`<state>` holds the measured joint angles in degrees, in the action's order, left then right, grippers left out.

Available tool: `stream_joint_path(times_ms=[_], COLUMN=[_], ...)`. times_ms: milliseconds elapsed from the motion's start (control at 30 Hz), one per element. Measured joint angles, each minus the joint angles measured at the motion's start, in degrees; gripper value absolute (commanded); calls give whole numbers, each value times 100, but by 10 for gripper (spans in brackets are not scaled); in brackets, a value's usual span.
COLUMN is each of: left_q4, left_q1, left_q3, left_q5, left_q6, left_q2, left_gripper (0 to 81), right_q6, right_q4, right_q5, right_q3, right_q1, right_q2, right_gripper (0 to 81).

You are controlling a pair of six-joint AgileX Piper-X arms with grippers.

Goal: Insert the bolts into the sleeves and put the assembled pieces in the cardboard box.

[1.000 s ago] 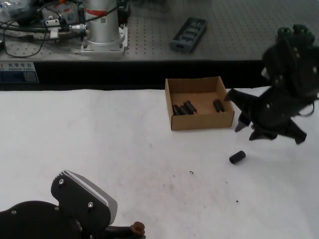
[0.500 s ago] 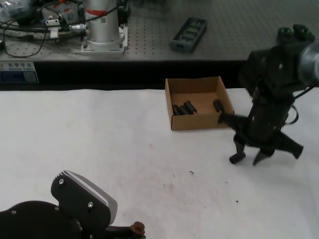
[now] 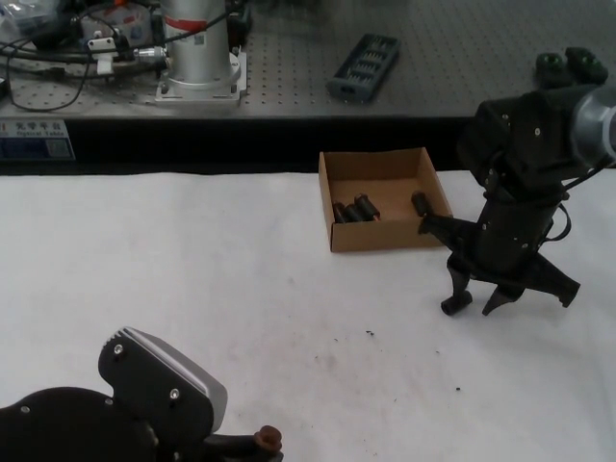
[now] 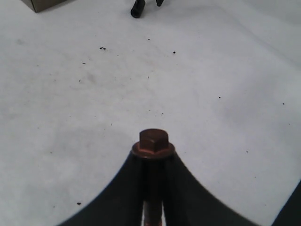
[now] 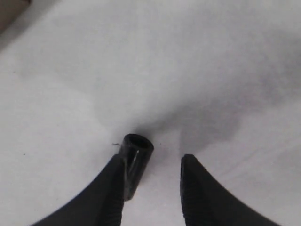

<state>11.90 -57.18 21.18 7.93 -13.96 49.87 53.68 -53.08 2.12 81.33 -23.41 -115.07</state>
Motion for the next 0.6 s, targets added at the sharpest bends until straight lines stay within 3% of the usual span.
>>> stream_joint_path(times_ms=[433,600], left_q4=[-15,-15], left_q1=[0,0], left_q3=[0,0], left_q5=[0,0], left_q6=[51,62], left_q2=[0,0], left_gripper=[6,6], right_q6=[32,-346], right_q4=[175,175], right_q5=[-273,-255], right_q3=[0,0], right_q1=[0,0], right_q2=[0,0], right_gripper=[286,286])
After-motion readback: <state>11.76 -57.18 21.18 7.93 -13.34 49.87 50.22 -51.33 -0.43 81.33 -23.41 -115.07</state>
